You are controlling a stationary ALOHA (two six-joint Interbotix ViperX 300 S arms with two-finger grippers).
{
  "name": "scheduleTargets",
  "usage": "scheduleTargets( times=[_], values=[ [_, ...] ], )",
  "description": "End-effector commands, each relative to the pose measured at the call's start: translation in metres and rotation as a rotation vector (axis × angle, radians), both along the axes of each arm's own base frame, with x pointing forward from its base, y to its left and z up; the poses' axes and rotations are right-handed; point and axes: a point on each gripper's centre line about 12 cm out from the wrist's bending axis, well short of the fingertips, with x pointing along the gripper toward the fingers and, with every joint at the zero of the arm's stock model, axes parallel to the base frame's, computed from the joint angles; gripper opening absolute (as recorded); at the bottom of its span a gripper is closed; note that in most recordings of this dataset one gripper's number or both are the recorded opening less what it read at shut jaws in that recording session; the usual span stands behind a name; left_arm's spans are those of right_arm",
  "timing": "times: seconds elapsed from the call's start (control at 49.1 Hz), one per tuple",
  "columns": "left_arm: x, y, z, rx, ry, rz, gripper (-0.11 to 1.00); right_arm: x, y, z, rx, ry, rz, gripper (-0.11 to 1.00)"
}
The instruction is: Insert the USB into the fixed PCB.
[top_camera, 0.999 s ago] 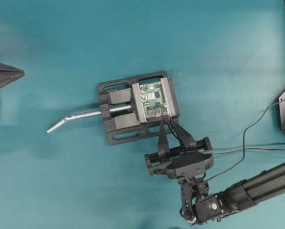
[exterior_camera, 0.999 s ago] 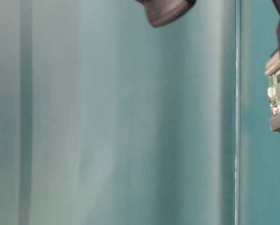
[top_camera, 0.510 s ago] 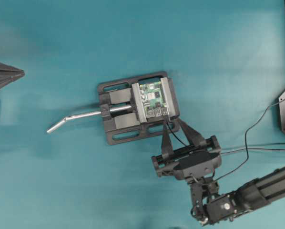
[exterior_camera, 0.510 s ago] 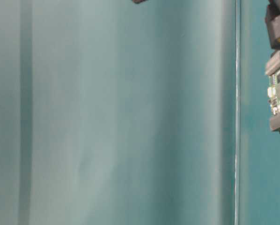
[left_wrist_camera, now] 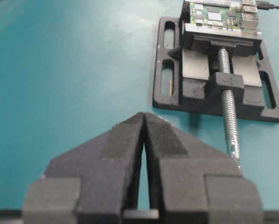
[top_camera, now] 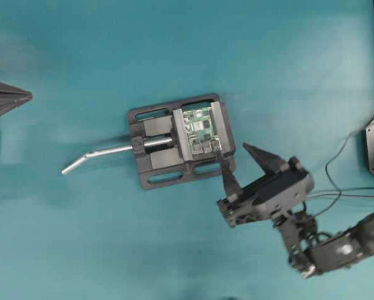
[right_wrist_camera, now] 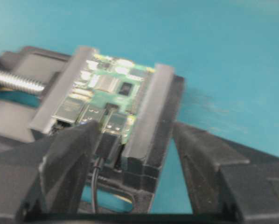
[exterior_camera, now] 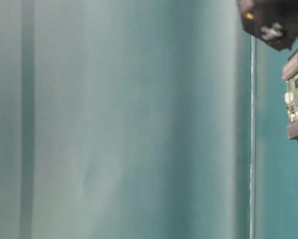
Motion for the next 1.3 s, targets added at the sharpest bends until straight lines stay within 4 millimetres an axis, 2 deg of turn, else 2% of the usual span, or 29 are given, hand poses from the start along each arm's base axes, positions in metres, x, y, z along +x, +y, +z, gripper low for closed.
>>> scheduleTargets(
  times=[0.0, 0.326, 0.836, 1.284],
  values=[
    [0.002, 0.001, 0.012, 0.010, -0.027, 0.005, 0.00, -0.008, -0.004, 0.016, 0.044, -0.027, 0.078, 0.70],
    [0.002, 0.001, 0.012, 0.009, -0.026, 0.005, 0.00, -0.050, -0.026, 0.025, 0.100, -0.008, 0.329, 0.70],
    [0.002, 0.001, 0.012, 0.009, -0.024, 0.005, 0.00, -0.120, -0.069, 0.030, 0.202, -0.040, 0.562, 0.70],
    [0.002, 0.001, 0.012, 0.009, -0.024, 0.003, 0.00, -0.169, -0.103, 0.045, 0.162, -0.192, 0.747, 0.70]
  ],
)
